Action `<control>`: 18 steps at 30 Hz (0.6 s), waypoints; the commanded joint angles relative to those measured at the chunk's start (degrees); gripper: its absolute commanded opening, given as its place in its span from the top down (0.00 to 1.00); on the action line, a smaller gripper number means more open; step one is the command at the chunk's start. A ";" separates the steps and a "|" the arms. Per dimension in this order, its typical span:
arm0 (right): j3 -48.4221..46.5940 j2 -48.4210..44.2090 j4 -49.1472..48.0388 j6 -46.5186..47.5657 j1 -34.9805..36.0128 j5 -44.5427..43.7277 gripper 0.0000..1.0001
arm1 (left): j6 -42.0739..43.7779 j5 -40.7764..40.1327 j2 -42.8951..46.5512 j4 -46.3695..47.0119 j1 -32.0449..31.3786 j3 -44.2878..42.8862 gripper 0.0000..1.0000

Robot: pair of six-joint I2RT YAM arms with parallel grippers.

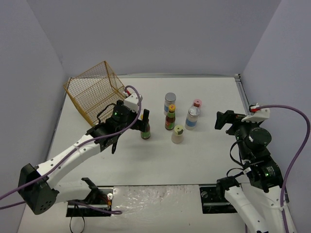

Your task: Organize the condiment bottles

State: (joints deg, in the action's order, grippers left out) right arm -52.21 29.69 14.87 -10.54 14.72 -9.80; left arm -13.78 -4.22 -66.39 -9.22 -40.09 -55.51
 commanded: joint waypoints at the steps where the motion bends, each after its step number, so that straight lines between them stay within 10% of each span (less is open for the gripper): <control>1: -1.98 1.99 -3.09 -0.44 0.40 3.59 0.00 | -1.68 -6.97 -4.24 13.58 -2.61 -1.46 0.03; 18: -1.58 2.56 -3.18 -0.53 0.40 6.10 0.00 | -6.06 -14.47 -10.05 20.73 -5.43 4.04 0.32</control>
State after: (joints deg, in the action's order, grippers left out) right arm -52.21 30.94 15.03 -10.72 14.72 -4.95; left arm -17.80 -15.75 -77.25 5.04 -44.99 -51.25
